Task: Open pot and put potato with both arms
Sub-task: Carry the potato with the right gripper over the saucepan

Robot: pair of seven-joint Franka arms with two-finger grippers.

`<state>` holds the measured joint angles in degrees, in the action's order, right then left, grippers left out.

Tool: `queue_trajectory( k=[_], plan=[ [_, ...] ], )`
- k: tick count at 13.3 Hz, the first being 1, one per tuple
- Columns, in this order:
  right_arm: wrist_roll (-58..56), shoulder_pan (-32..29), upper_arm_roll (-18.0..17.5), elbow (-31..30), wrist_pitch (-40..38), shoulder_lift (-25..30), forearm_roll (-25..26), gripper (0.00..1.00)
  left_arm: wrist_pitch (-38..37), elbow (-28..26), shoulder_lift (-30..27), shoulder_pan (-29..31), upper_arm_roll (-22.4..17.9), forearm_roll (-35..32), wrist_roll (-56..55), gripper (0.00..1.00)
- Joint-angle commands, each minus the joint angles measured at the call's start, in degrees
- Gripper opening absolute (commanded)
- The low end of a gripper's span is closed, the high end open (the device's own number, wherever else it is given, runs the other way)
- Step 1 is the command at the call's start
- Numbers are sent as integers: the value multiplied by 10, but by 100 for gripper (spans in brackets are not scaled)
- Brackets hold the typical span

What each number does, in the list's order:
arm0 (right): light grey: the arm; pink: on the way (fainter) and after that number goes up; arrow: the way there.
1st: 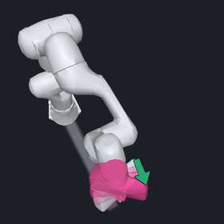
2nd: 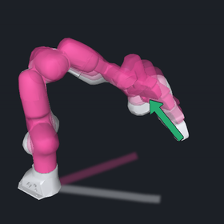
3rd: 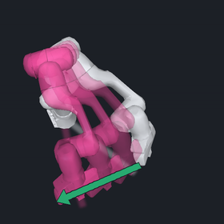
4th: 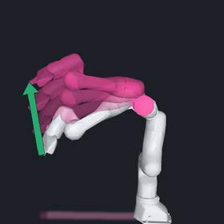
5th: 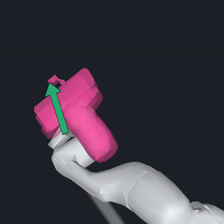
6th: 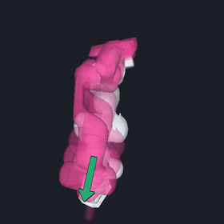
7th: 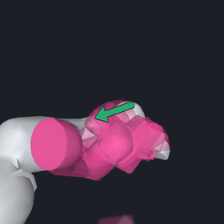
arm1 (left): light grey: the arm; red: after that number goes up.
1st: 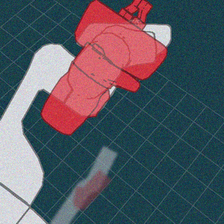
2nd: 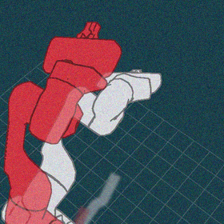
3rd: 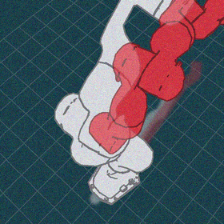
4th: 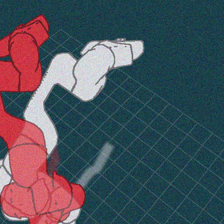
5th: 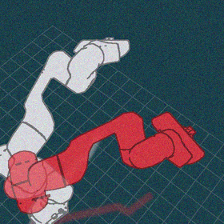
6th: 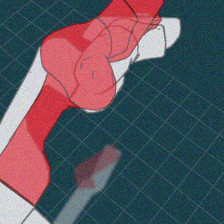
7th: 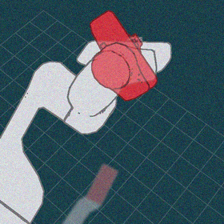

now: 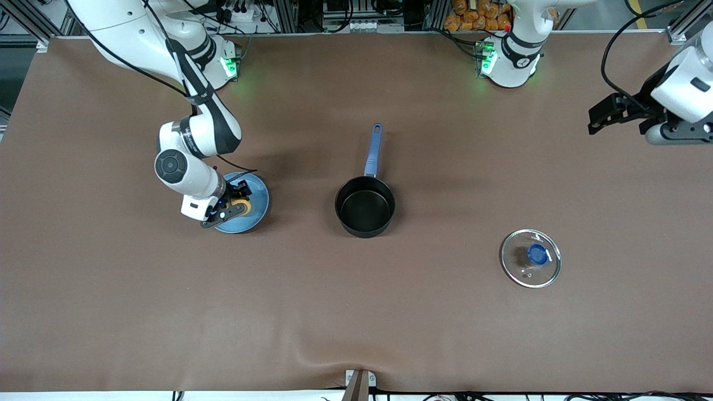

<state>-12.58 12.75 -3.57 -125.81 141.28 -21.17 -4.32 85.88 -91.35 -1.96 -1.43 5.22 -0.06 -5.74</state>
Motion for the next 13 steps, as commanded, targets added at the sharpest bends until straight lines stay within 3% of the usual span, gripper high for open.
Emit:
queue_trajectory(
  k=[1, 3, 4, 6, 10, 13],
  plan=[
    [52, 22, -2, 77, -111, 21, 1, 0, 3, 11, 3, -1, 10, -7, 1, 100],
    [163, 61, -2, 195, -231, 13, -7, 0, 3, 9, 2, 0, 10, -4, 2, 100],
    [213, 83, -1, 238, -250, 8, -39, 0, 3, 7, 2, 1, 11, -4, 2, 100],
    [323, 121, -1, 287, -248, -6, -90, 0, 3, 6, 3, 2, 10, -4, 3, 100],
    [569, 205, 0, 418, -245, -103, -85, 0, 12, -7, -2, 2, 11, -4, 3, 100],
    [642, 247, 3, 471, -210, -175, -64, 0, 28, -21, -8, 2, 11, -4, 3, 100]
  ],
)
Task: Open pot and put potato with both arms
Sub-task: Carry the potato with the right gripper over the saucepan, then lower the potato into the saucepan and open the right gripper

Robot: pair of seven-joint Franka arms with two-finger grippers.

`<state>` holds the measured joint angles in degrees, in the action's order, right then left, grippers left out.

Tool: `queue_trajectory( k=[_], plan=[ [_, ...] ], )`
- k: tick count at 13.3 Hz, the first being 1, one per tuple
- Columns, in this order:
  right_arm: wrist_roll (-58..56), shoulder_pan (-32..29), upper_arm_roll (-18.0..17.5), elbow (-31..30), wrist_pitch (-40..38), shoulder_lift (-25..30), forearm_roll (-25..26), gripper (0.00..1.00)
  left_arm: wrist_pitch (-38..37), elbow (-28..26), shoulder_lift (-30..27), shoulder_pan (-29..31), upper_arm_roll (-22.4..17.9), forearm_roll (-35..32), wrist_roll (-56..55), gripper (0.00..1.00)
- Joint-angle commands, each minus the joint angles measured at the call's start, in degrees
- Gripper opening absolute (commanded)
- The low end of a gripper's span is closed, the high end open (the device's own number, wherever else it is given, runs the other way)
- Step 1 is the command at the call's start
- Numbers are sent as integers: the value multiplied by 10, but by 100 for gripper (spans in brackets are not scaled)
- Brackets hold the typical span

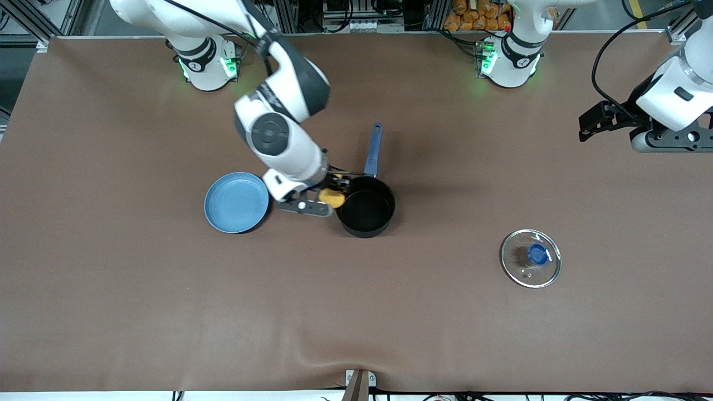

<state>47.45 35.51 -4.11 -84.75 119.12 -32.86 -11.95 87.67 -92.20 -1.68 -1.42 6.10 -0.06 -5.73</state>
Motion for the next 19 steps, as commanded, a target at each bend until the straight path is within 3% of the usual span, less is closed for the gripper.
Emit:
queue_trajectory(
  k=[1, 12, 13, 14, 15, 16, 17, 19],
  plan=[
    [59, 28, 9, 60, 35, -70, 18, 0, 10, -12, -12, 2, 2, -4, 4, 100],
    [114, 51, 10, 62, 138, -156, 31, 0, 14, -17, -11, 2, 10, -12, 5, 100],
    [116, 53, 10, 62, 136, -156, 31, 16, 13, -17, -11, 3, 10, -12, 5, 100],
    [116, 54, 10, 62, 134, -156, 31, 53, 13, -17, -11, 3, 10, -12, 5, 100],
    [117, 54, 10, 63, 134, -155, 31, 79, 13, -17, -11, 3, 10, -12, 5, 100],
    [117, 54, 9, 66, 134, -155, 30, 93, 13, -17, -12, 3, 10, -12, 5, 100],
    [117, 54, 9, 73, 132, -155, 31, 100, 13, -17, -12, 3, 10, -12, 5, 100],
    [117, 54, 9, 76, 131, -152, 31, 100, 13, -17, -12, 3, 10, -12, 5, 100]
  ],
)
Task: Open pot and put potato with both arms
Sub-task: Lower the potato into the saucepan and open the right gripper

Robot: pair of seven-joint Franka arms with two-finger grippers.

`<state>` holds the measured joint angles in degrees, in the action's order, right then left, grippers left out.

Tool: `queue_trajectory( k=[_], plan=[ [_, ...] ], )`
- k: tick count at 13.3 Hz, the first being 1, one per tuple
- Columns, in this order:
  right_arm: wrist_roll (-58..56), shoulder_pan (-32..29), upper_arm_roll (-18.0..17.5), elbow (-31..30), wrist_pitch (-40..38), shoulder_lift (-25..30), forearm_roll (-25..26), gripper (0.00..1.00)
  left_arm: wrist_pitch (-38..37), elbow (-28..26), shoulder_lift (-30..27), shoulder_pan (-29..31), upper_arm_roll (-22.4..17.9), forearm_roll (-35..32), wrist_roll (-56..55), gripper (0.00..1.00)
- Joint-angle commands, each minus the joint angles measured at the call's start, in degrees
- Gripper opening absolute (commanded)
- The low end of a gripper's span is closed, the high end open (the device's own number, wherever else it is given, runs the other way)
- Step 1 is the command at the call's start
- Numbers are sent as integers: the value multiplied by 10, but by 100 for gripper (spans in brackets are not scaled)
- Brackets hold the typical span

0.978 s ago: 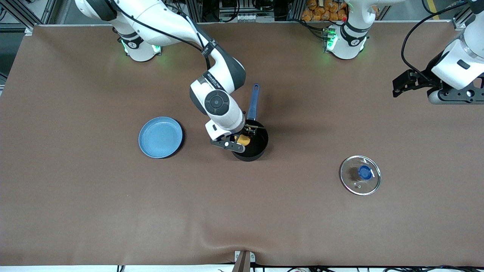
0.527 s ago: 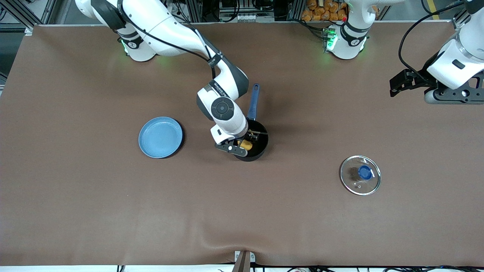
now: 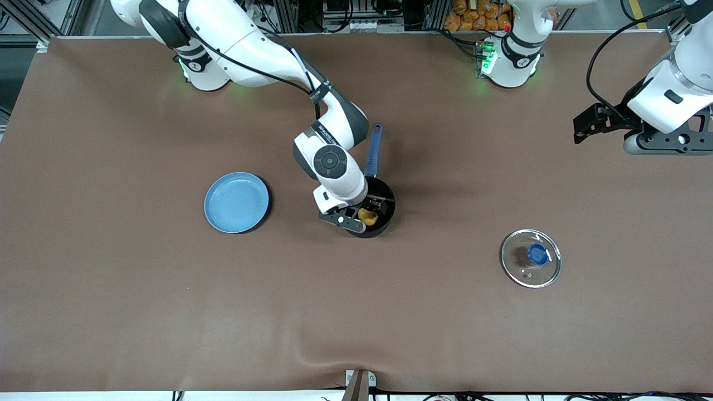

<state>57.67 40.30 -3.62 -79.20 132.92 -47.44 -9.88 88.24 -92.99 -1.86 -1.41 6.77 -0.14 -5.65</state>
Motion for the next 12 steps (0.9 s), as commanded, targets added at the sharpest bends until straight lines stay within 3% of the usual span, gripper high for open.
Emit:
queue_trajectory(
  k=[1, 3, 6, 8, 12],
  plan=[
    [15, 7, 4, 20, -7, -6, 9, 100, 7, -9, -10, 3, 3, -11, 4, 100],
    [14, 6, 4, 48, -44, -4, 8, 100, 7, -8, -11, 3, 3, -11, 4, 100],
    [9, -10, 5, 135, -171, 3, 8, 100, 7, -8, -11, 3, 3, -10, 4, 100],
    [8, -23, 8, 146, -205, 24, 10, 100, 7, -8, -12, 3, 3, -10, 4, 100],
    [-46, -133, -3, 146, -286, 98, -3, 100, 6, -4, -10, 2, 3, -9, 5, 100]
  ],
)
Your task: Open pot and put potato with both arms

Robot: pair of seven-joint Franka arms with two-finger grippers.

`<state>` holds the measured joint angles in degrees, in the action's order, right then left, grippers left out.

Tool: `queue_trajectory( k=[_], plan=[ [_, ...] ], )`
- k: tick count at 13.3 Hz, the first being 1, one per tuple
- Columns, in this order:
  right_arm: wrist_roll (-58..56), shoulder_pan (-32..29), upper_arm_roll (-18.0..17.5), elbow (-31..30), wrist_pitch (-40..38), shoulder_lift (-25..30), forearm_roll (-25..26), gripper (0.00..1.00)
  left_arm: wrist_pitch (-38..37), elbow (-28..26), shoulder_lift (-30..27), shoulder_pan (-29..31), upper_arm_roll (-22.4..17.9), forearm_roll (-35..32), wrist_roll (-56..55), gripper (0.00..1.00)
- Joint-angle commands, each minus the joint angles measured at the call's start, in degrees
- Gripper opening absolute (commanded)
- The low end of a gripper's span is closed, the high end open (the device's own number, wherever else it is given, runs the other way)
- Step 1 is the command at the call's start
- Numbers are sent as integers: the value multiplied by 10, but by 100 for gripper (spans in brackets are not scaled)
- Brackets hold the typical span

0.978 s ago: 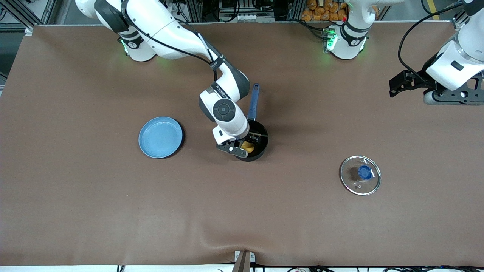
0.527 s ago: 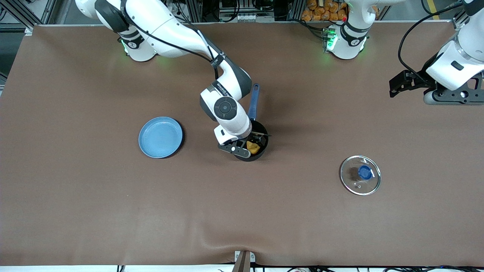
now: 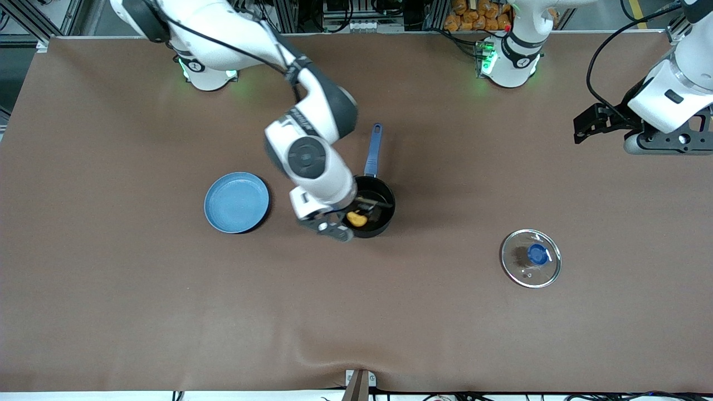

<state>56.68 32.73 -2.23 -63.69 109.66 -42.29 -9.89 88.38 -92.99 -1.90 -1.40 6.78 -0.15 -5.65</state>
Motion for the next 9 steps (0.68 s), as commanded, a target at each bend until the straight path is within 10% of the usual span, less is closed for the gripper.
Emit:
queue_trajectory(
  k=[1, 9],
  plan=[
    [-78, -85, -17, -9, -77, 61, -3, 100, 4, -4, -9, 2, 3, -10, 5, 100],
    [-216, -352, -128, -9, -249, 170, 26, 100, -4, -7, -21, 6, 9, -10, 3, 100]
  ],
)
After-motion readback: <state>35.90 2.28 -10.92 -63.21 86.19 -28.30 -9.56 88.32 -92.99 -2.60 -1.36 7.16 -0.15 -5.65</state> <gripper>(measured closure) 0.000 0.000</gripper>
